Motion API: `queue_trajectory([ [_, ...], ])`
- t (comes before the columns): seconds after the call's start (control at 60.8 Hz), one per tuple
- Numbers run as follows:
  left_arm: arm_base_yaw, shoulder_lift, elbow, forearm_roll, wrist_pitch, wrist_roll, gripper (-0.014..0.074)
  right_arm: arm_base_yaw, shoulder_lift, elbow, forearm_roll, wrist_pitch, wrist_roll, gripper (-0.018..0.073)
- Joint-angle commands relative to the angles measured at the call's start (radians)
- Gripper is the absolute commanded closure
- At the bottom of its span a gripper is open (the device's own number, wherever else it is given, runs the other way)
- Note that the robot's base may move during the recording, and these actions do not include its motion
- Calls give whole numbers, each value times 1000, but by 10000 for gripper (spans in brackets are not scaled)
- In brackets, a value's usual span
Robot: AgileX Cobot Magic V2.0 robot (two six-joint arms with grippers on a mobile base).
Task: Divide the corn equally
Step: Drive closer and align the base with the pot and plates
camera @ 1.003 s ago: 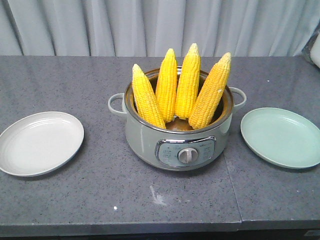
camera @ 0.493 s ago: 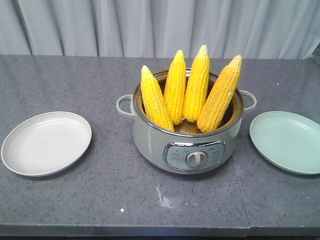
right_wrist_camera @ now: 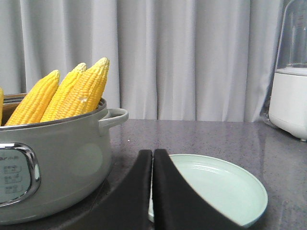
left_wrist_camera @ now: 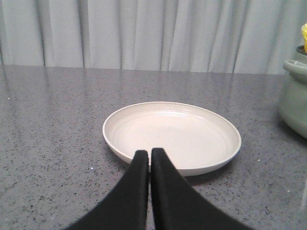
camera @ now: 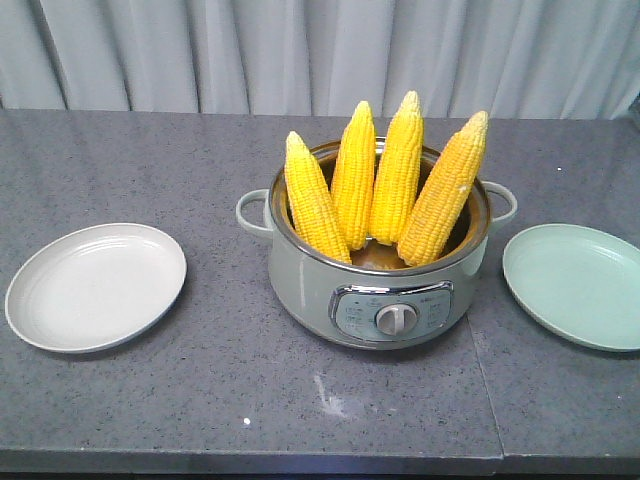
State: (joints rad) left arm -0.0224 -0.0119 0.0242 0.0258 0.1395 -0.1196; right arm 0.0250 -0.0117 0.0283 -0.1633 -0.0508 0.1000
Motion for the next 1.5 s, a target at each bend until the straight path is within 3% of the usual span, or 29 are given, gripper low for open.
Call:
queue_trajectory([
  [0.0,1,-14,-23,-8,-70,-4,603,-3,-8,18,-11,-73,-2,564],
  [1.48,1,-14,-23,-8,-71,-4,603,-3,-8,18,-11,-74,0,564],
])
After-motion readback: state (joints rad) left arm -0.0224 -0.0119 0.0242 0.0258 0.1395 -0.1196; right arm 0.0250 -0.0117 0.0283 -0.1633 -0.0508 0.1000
